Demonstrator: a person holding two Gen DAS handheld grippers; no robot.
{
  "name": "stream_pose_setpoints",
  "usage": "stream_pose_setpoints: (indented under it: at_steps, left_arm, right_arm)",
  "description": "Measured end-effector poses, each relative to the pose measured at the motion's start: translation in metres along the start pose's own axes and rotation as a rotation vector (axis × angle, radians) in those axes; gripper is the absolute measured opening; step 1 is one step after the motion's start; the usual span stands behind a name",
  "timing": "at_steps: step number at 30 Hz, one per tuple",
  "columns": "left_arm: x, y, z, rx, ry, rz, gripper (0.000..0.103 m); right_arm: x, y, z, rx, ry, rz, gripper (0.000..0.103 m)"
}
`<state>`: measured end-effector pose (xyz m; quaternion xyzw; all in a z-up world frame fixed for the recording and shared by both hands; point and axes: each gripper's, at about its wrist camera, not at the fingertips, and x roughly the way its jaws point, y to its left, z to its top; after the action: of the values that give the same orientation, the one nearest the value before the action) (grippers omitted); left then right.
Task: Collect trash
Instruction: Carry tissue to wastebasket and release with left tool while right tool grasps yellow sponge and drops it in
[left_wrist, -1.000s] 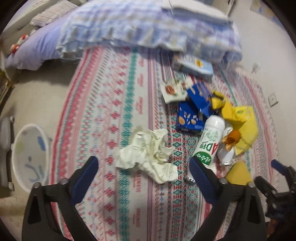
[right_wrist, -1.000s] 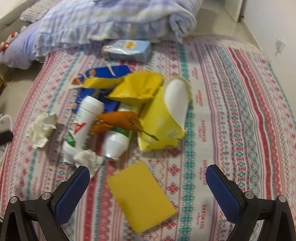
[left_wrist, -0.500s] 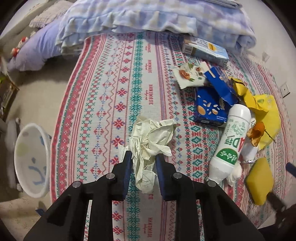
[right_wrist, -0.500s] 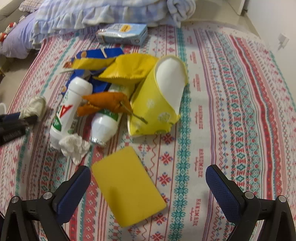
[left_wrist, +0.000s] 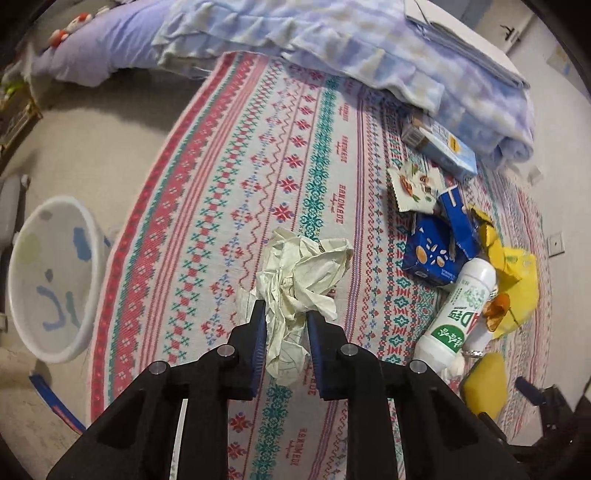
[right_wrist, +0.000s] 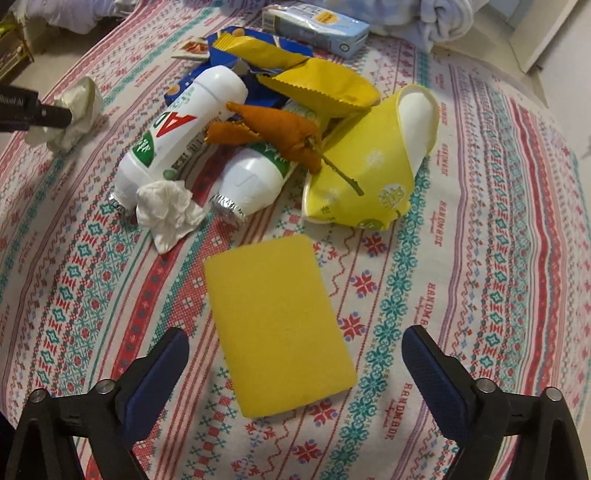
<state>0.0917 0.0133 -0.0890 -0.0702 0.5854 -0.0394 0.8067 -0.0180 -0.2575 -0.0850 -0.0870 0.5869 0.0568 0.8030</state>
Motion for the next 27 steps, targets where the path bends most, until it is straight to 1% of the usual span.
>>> stream_pose_setpoints:
  at_steps: [1, 5, 7, 10, 12, 16, 18, 20, 23, 26, 27]
  left_arm:
    - [-0.005, 0.000, -0.001, 0.001, -0.013, -0.001, 0.023]
    - [-0.025, 0.002, -0.006, 0.002, -0.042, -0.041, 0.023]
    - [-0.032, 0.007, -0.010, -0.001, -0.047, -0.052, 0.023]
    - [-0.035, 0.016, -0.013, -0.019, -0.045, -0.062, 0.023]
    - [-0.037, 0.023, -0.017, -0.038, -0.036, -0.077, 0.023]
    - [-0.042, 0.031, -0.025, -0.049, -0.035, -0.109, 0.023]
    - [-0.047, 0.038, -0.028, -0.054, -0.042, -0.125, 0.023]
    - [-0.052, 0.046, -0.030, -0.067, -0.046, -0.144, 0.023]
    - [-0.062, 0.069, -0.028, -0.106, -0.061, -0.173, 0.023]
    - [-0.074, 0.106, -0.024, -0.186, -0.081, -0.198, 0.023]
    - [-0.079, 0.126, -0.021, -0.233, -0.088, -0.212, 0.023]
  right_arm:
    - [0.002, -0.001, -0.001, -0.004, 0.006, -0.005, 0.086]
    - [0.011, 0.001, 0.000, -0.020, 0.035, -0.023, 0.074]
    - [0.013, 0.001, 0.000, -0.026, 0.040, -0.001, 0.062]
    - [0.013, 0.003, -0.001, -0.039, 0.041, -0.001, 0.054]
    - [0.014, 0.005, -0.001, -0.044, 0.043, 0.003, 0.052]
    - [0.011, 0.012, -0.003, -0.045, 0.032, 0.003, 0.041]
    - [0.007, 0.013, -0.001, -0.039, 0.015, 0.019, 0.038]
    - [-0.001, 0.014, 0.001, -0.023, -0.011, 0.036, 0.038]
    - [-0.013, 0.015, 0.010, -0.001, -0.059, 0.073, 0.038]
    - [-0.021, 0.023, 0.016, -0.005, -0.100, 0.107, 0.038]
    - [-0.023, 0.028, 0.019, -0.009, -0.111, 0.120, 0.038]
